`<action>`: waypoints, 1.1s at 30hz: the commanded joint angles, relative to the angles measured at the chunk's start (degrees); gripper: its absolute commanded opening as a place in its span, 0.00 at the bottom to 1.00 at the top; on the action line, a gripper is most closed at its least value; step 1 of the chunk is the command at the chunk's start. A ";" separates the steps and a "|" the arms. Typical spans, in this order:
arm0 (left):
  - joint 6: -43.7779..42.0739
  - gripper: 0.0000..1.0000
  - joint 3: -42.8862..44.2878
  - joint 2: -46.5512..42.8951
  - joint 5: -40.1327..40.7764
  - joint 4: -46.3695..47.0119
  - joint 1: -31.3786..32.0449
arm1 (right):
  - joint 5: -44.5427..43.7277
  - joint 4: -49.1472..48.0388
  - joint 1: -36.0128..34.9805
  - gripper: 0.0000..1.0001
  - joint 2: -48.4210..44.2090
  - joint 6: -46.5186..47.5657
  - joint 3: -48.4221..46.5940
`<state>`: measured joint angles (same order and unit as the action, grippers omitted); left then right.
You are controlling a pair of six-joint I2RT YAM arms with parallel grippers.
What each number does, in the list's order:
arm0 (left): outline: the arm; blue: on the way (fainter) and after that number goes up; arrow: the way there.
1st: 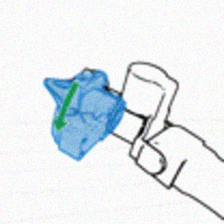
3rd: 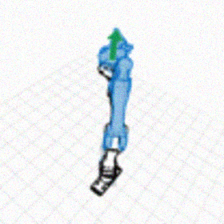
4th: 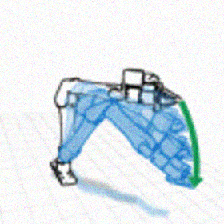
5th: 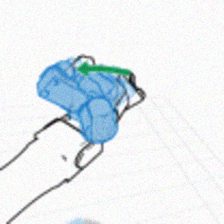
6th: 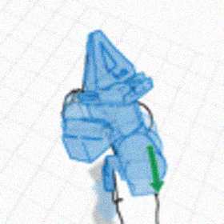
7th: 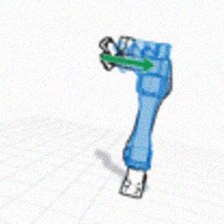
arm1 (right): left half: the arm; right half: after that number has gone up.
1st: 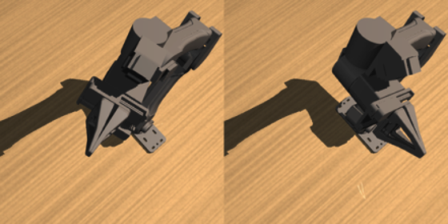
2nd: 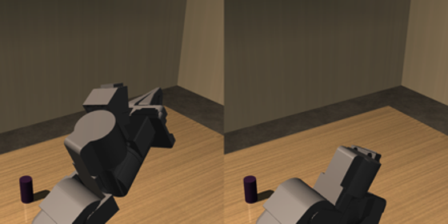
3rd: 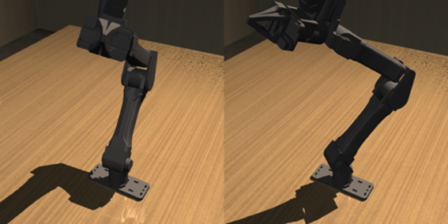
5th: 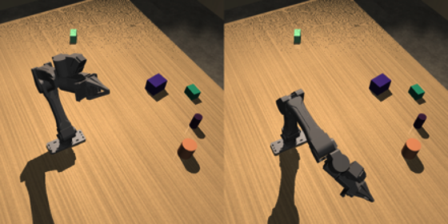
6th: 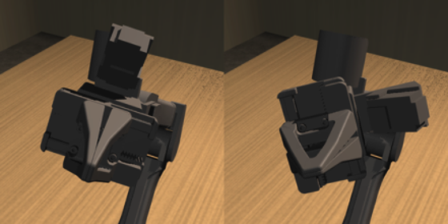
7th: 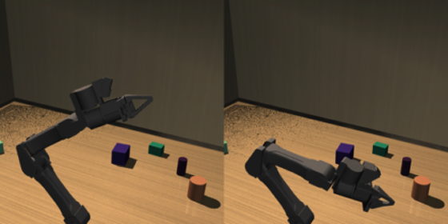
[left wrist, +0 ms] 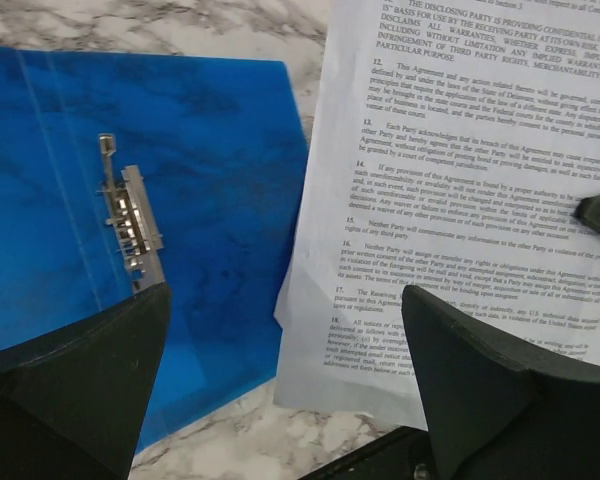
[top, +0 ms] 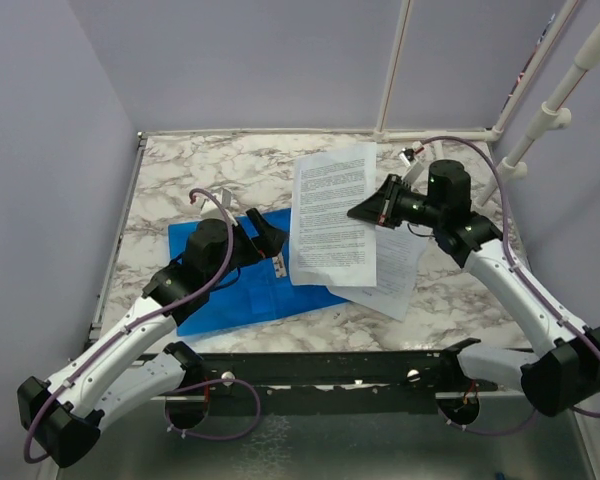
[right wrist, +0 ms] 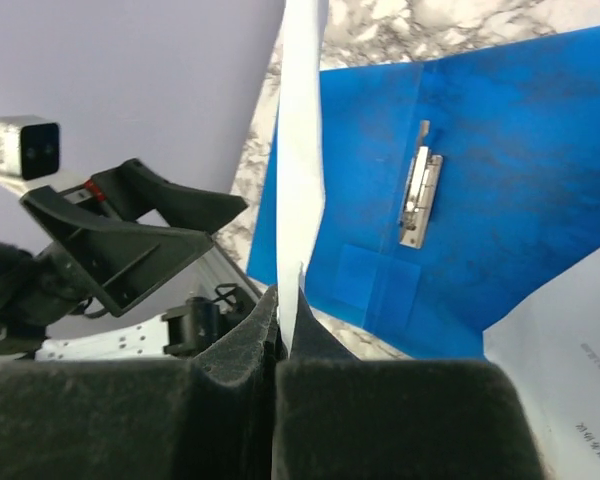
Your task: Put the files into the folder
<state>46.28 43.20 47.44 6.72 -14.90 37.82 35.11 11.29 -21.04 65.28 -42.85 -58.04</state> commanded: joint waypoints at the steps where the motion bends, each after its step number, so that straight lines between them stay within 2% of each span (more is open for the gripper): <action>1: -2.60 0.99 0.53 1.27 10.45 -8.82 -0.38 | -7.92 5.44 -2.13 0.01 5.15 5.85 -3.07; 12: -3.99 0.99 -1.53 7.25 17.22 -12.26 -2.68 | -9.16 7.09 -4.10 0.01 20.14 9.50 -7.50; 24: -4.62 0.99 -6.05 13.68 13.70 -9.04 -7.94 | -2.48 5.29 -4.10 0.01 30.72 10.69 -10.62; 33: -3.39 0.99 -9.38 16.65 11.76 -5.91 -8.54 | -0.22 5.91 -4.10 0.00 33.29 14.10 -10.98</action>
<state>42.59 35.35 63.20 20.21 -23.31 29.67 32.14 16.56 -24.80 97.49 -31.57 -67.57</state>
